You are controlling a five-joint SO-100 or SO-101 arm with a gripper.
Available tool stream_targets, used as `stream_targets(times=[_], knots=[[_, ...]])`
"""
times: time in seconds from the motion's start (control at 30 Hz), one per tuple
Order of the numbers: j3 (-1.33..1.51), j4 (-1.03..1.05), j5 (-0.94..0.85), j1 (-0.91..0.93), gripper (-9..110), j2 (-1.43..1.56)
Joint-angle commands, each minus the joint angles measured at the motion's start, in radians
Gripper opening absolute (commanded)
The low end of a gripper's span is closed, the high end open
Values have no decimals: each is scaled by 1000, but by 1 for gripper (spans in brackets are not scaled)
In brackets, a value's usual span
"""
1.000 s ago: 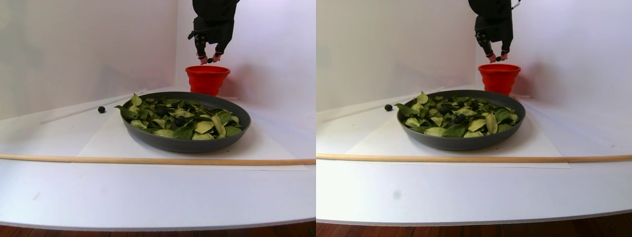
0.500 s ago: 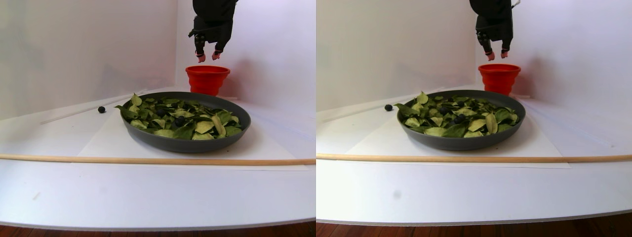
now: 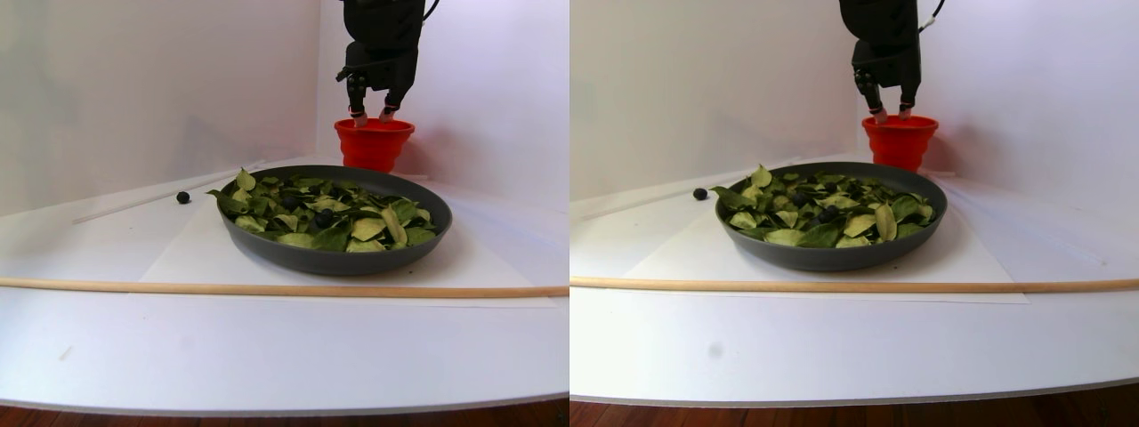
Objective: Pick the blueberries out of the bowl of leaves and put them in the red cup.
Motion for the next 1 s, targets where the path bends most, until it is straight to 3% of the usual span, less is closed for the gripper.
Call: stream_targets(times=[0.0,0.97], knots=[[-6,2,5,-3,15,184],[281,98,20,-126,14,419]])
